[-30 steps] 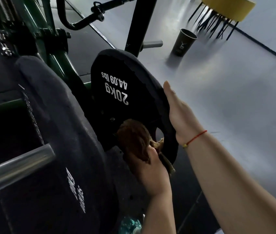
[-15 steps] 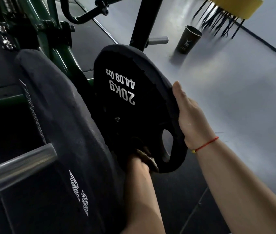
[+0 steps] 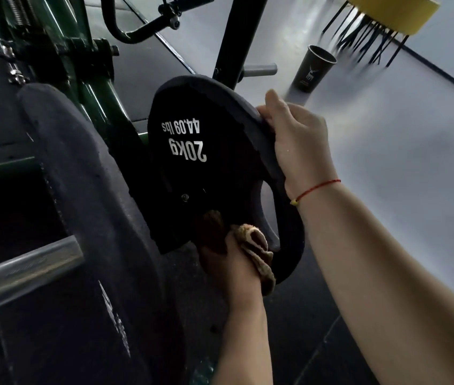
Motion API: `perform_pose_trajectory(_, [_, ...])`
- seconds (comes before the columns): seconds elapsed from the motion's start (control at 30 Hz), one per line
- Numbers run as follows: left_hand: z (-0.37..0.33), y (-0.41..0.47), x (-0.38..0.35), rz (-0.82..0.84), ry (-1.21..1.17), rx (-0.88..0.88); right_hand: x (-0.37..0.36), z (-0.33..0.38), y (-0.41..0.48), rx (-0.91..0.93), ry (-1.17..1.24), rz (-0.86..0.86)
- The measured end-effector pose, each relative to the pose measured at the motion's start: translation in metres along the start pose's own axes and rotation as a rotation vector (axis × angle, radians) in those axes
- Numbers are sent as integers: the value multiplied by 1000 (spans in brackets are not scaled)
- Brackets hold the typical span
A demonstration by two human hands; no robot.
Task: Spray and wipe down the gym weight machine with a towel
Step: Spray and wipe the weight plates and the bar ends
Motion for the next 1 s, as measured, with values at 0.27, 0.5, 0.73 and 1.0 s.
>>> perform_pose_trajectory(0.27, [-21, -35, -2, 126, 1, -268, 5, 4, -14, 153, 206, -6])
perform_pose_trajectory(0.5, [-83, -82, -49, 347, 78, -619, 9, -61, -48, -81, 382, 415])
perform_pose_trajectory(0.73, [-122, -66, -76, 264, 209, -725, 10, -54, -53, -206, 333, 456])
perform_pose_trajectory(1.0, [-130, -48, -85, 262, 68, -740, 4, -44, -49, -128, 299, 425])
Point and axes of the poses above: each hand's wrist, its own y-axis towards the middle knuckle, its own x-axis out of the back of the hand, z = x × y, the point moved 4 cm from there along y, towards the middle knuckle, and after that the axes turned 11 degrees about -y, right-handed, at the moved point
